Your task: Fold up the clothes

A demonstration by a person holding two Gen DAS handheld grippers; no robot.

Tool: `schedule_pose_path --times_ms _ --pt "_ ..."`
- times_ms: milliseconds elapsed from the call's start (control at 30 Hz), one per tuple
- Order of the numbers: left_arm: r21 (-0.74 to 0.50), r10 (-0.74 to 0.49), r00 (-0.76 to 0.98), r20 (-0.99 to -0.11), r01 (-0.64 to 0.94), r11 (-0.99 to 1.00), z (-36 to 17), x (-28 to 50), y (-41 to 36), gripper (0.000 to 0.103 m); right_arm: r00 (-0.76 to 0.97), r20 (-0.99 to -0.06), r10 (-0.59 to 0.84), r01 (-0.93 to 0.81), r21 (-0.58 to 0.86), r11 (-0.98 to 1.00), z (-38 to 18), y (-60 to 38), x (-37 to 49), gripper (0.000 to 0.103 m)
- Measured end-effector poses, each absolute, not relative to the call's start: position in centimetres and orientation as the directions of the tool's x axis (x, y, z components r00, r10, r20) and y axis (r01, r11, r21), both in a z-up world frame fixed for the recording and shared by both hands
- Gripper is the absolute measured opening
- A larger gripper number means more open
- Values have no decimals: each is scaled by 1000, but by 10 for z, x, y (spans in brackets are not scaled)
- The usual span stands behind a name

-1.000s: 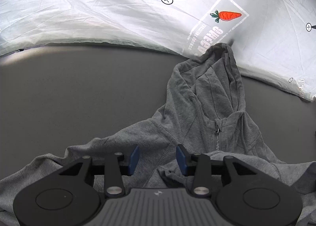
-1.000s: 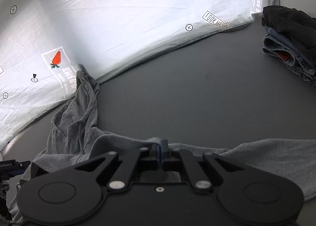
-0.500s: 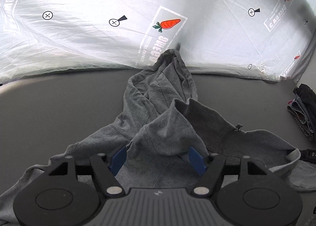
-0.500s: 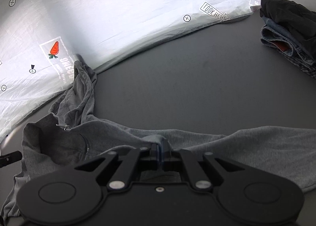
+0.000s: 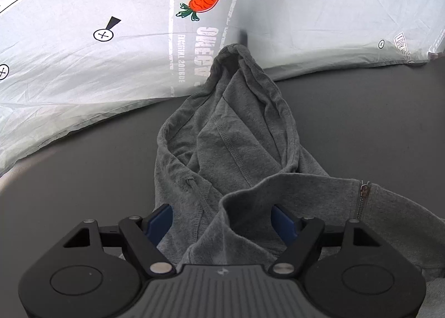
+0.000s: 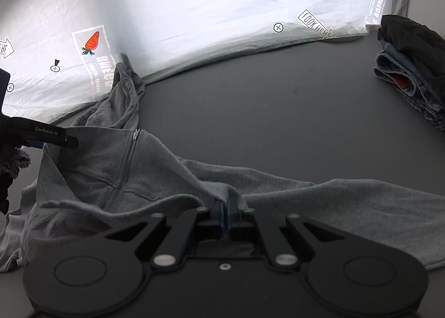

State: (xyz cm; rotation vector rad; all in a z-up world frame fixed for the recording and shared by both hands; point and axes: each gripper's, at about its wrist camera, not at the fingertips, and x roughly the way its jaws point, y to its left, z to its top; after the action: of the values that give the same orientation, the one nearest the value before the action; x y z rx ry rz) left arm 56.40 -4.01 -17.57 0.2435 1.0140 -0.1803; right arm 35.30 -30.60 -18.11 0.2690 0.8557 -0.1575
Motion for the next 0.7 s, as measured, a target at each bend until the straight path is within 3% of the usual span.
schedule_pose_path --times_ms 33,67,100,133,300,467,567,700 --pt "121 -29 507 -861 259 958 -179 567 -39 50 647 -762 -33 244 165 956 -180 -306 352 2" --pt "112 -29 494 -869 254 961 -182 568 -35 40 649 -760 -43 244 154 957 -179 -307 351 2" --pt "99 -29 478 -878 240 966 -185 570 -30 16 653 -755 -54 243 143 959 -178 -307 350 2" --pt "93 -23 472 -881 221 971 -187 570 -25 7 659 -750 -64 238 126 963 -175 -306 348 2" --pt "72 7 569 -822 92 993 -151 526 8 6 715 -688 -125 207 37 978 -147 -302 333 2" --pt "52 78 745 -663 -58 997 -62 414 58 5 845 -534 20 131 243 961 -69 -309 276 2" --pt "28 147 795 -589 -162 986 -15 330 93 5 888 -446 114 11 268 963 -27 -296 233 2" --pt "-44 195 731 -654 -295 955 -3 239 126 5 839 -509 195 -91 221 971 -26 -281 199 2"
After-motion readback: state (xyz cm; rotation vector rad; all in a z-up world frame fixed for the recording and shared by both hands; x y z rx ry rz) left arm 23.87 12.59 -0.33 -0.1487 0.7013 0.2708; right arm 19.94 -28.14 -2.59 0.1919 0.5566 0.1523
